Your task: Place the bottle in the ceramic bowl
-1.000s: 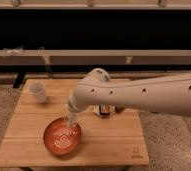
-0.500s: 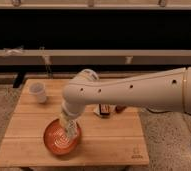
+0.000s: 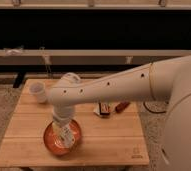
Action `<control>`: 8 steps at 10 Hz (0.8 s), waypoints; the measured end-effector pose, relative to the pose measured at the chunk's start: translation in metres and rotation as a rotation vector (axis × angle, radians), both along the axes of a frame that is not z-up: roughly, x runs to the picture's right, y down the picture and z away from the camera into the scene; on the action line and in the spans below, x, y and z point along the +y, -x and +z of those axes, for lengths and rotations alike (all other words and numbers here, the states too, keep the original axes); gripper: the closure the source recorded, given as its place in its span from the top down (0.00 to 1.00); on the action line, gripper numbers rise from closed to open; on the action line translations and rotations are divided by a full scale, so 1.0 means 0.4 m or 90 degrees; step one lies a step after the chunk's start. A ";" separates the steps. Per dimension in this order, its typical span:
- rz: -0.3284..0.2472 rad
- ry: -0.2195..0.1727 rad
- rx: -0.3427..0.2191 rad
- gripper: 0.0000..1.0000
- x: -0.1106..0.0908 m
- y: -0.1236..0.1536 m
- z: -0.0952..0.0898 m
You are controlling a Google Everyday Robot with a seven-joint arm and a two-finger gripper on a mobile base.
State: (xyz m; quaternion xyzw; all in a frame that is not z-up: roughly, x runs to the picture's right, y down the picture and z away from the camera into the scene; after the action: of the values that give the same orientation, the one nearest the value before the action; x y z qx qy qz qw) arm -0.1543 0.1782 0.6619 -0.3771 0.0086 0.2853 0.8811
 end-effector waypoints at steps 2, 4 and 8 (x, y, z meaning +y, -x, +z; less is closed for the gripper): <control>-0.021 0.000 0.009 0.76 -0.002 0.012 0.018; -0.057 -0.003 0.027 0.80 -0.001 0.035 0.042; -0.113 -0.018 0.082 0.80 0.000 0.044 0.097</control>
State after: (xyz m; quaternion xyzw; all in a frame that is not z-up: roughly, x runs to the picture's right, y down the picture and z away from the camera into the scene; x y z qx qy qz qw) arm -0.1720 0.1783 0.7007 -0.3433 0.0948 0.2299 0.9057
